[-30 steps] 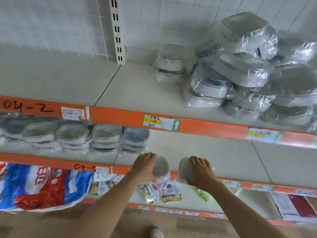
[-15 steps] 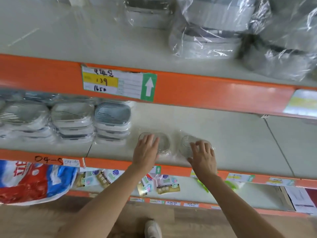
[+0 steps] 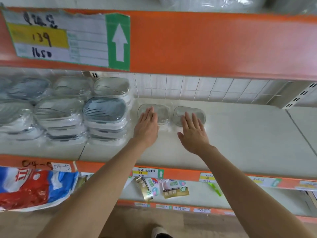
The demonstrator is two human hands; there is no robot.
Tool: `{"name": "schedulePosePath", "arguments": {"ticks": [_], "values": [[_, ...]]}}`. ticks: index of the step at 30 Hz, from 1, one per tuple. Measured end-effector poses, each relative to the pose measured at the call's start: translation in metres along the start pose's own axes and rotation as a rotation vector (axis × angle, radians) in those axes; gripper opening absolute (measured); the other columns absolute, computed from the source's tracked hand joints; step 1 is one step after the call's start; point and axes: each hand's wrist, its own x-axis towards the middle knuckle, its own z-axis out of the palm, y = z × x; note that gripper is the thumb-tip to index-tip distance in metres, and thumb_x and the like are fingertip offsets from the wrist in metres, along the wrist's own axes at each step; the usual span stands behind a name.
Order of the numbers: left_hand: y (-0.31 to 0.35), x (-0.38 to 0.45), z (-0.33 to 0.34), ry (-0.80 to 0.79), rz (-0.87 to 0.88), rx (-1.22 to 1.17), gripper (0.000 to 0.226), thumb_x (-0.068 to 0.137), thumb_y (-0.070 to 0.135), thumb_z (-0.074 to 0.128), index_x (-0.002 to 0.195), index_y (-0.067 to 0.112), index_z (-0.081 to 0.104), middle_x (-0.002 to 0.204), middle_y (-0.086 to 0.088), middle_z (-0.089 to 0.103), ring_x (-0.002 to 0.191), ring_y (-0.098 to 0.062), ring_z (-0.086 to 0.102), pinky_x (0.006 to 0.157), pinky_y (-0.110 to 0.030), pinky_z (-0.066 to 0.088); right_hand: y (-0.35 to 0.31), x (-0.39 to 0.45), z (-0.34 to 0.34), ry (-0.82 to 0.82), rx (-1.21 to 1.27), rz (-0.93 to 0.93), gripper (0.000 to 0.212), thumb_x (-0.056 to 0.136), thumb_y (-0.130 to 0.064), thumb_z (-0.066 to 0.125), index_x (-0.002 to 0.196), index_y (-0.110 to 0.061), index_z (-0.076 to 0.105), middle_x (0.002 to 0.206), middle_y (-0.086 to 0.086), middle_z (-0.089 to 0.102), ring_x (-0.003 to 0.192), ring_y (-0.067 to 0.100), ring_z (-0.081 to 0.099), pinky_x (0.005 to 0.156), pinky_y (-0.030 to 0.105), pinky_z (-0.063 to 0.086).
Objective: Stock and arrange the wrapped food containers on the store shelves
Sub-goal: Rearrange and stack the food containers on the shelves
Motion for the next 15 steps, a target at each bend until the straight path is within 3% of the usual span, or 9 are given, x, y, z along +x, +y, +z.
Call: {"name": "schedulePosePath", "arguments": {"ticks": [2, 5, 9, 15], "values": [[0.003, -0.006, -0.010, -0.045, 0.006, 0.005, 0.056, 0.101, 0.027, 0.036, 0.145, -0.003, 0.016, 0.157, -0.018, 0.006, 0.146, -0.027, 0.007, 0.117, -0.033, 0.006, -0.006, -0.006, -0.010, -0.006, 0.035, -0.003, 0.062, 0.100, -0.033, 0.029, 0.150, -0.009, 0.001, 0.159, 0.004, -0.008, 0.145, 0.020, -0.010, 0.116, 0.040, -0.005], [0.008, -0.026, -0.025, 0.016, 0.063, 0.028, 0.047, 0.099, 0.028, 0.041, 0.137, 0.002, 0.034, 0.148, -0.015, 0.030, 0.134, -0.027, 0.033, 0.110, -0.033, 0.025, -0.025, -0.027, -0.023, 0.120, 0.100, -0.058, 0.053, 0.097, -0.028, 0.039, 0.145, -0.009, 0.025, 0.154, 0.004, 0.019, 0.142, 0.019, 0.016, 0.114, 0.035, 0.011], [0.015, -0.072, -0.052, -0.041, 0.167, 0.027, 0.027, 0.095, 0.021, 0.044, 0.120, 0.010, 0.048, 0.121, -0.007, 0.052, 0.110, -0.024, 0.051, 0.087, -0.035, 0.044, -0.051, -0.069, -0.034, 0.015, 0.065, -0.136, 0.042, 0.094, -0.026, 0.044, 0.134, -0.012, 0.038, 0.137, 0.004, 0.039, 0.126, 0.022, 0.035, 0.100, 0.032, 0.029], [0.002, -0.149, -0.134, -0.116, 0.318, 0.085, 0.020, 0.095, 0.021, 0.039, 0.106, 0.010, 0.052, 0.100, -0.006, 0.059, 0.094, -0.024, 0.057, 0.064, -0.032, 0.039, -0.081, -0.136, -0.093, 0.010, 0.023, -0.227, 0.034, 0.095, -0.023, 0.042, 0.128, -0.014, 0.043, 0.125, 0.002, 0.048, 0.118, 0.021, 0.042, 0.093, 0.030, 0.034]]}}
